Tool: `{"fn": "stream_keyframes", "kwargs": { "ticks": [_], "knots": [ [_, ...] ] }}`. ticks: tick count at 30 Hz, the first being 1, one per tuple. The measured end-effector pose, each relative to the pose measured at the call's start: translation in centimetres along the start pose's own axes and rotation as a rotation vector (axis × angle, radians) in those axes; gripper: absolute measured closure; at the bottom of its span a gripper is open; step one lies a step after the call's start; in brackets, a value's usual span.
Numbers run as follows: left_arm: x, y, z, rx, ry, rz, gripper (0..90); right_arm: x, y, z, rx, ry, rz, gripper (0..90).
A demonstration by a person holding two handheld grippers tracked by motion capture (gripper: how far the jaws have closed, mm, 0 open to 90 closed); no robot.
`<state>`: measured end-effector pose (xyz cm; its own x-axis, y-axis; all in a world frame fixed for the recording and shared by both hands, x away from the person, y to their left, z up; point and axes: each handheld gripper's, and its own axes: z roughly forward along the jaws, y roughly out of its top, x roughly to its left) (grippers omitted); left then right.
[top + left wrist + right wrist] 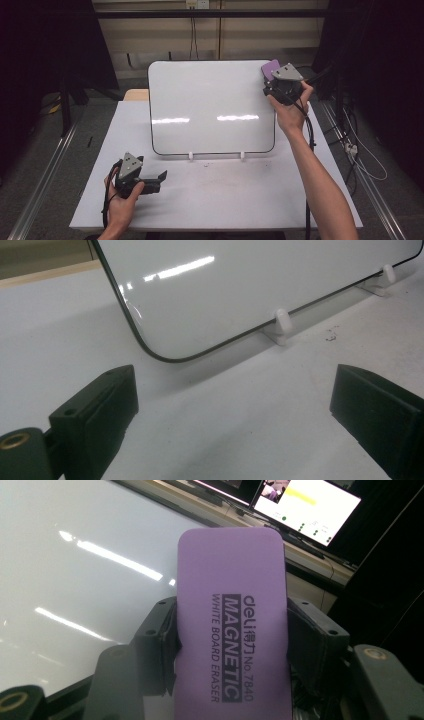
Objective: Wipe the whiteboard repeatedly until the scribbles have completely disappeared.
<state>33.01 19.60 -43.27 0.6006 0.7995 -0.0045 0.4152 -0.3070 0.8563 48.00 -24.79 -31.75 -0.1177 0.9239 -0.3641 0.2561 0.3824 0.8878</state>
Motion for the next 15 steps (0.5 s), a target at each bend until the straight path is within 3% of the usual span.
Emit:
{"fn": "stream_keyframes", "kwargs": {
  "ticks": [2, 5, 15],
  "knots": [
    [0.1, 0.0, 0.0, 0.001, 0.003, -0.003, 5.1, 0.4, -0.1, -0.1, -0.009, -0.02, -0.024, 41.3],
    [0.2, 0.0, 0.0, 0.001, 0.004, -0.006, 5.2, 1.3, -0.7, -0.4, -0.015, -0.006, -0.048, 41.3],
    [0.1, 0.0, 0.1, 0.005, 0.004, 0.002, 5.2, 6.9, -3.1, -2.5, -0.03, 0.136, -0.15, 41.3]
  ]
}}
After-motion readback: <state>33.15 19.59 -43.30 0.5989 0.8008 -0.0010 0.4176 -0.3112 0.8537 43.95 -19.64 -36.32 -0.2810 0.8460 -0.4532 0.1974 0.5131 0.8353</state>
